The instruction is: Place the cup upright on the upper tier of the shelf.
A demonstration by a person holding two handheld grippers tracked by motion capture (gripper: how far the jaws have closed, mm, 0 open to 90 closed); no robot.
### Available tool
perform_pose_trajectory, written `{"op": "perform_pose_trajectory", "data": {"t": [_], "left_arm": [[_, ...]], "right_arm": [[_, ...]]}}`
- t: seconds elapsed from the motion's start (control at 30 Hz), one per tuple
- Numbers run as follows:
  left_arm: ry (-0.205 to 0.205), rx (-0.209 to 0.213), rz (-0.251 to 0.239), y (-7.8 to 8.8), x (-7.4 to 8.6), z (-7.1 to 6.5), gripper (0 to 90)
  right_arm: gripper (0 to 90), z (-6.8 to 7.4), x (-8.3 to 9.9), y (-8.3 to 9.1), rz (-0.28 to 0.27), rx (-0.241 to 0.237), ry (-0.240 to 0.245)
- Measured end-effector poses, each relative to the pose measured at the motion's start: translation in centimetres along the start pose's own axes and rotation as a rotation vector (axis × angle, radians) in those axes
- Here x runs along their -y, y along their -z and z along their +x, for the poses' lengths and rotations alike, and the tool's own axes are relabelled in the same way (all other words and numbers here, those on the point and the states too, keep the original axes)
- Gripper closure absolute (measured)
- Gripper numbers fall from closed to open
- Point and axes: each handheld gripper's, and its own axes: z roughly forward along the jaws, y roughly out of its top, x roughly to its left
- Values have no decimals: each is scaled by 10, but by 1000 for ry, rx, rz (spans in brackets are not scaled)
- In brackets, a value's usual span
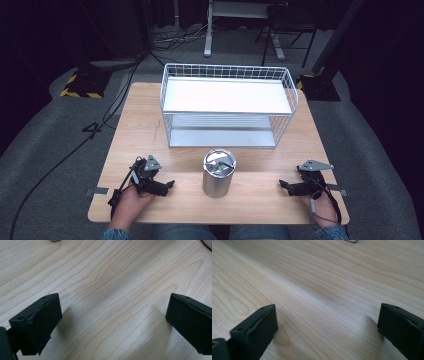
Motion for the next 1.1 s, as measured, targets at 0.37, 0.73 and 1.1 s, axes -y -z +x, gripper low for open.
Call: {"op": "perform_pose_trajectory", "data": {"t": [0.37, 0.73, 1.1], "left_arm": [[1, 0, 5, 0, 0, 0, 9], [4, -1, 5, -1, -1, 0, 5], [2, -1, 5, -1, -2, 1, 5]], "right_arm": [[65, 2, 1, 2, -1, 11, -11], [72, 15, -19, 19, -10, -35, 30], [75, 36, -45, 36, -78, -117, 45]]}}
